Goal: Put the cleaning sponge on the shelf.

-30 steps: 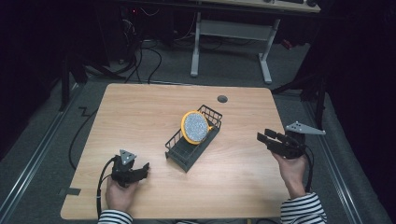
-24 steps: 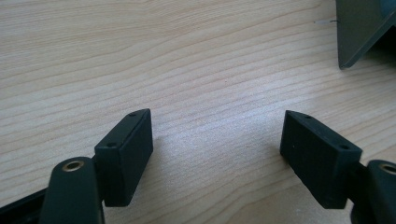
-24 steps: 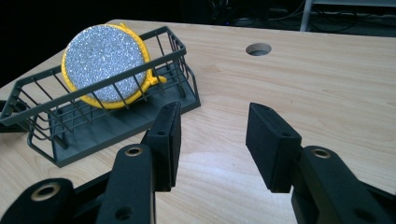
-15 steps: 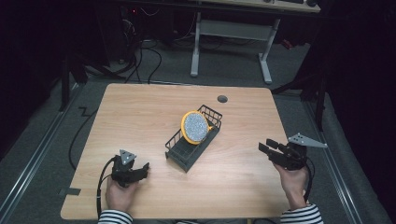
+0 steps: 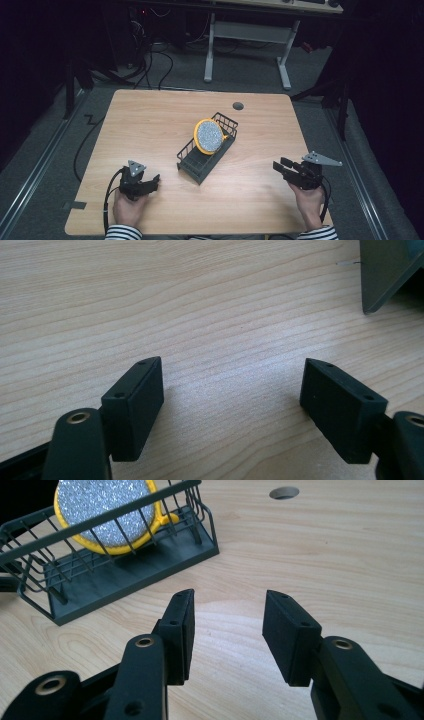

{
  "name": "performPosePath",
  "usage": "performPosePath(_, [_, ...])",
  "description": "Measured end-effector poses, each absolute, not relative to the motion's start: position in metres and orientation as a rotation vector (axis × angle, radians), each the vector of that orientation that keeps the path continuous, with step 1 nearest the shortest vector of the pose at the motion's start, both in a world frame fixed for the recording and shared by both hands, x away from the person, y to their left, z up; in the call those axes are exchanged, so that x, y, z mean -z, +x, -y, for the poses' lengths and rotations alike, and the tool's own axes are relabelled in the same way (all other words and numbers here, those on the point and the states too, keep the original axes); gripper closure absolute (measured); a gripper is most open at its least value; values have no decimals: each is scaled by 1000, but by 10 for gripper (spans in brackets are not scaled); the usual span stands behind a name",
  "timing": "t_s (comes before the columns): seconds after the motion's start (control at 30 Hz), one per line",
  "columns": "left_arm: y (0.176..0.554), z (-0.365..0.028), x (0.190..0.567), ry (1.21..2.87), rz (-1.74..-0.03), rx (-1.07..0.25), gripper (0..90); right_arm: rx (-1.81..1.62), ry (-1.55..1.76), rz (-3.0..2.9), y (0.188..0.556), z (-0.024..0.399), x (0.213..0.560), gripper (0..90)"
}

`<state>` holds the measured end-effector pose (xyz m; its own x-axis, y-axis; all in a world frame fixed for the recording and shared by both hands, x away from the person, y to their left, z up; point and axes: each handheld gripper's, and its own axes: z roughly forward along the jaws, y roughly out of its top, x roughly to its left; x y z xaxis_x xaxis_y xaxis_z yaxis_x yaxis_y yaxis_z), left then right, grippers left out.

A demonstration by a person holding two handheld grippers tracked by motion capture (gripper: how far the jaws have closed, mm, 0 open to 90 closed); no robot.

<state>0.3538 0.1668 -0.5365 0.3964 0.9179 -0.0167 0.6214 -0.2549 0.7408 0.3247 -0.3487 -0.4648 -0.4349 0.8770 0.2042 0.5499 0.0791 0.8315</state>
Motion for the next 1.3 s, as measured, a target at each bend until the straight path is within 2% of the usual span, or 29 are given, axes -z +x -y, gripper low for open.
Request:
performPosePath(0.27, [354,-167,537,1981,-1313,-562,259,-1276,1437,-2018,324,346,478,555])
performPosePath(0.73, [354,-167,537,1981,-1313,-562,259,-1173,1465,-2024,328,341,503,507])
performPosePath(1.0, [354,-167,537,1980,-1313,-562,259,-1052,1491,-2009,331,341,517,448])
performPosePath(1.3, [354,-167,537,1980,-1313,-562,259,-980,1491,-1999,331,342,526,432])
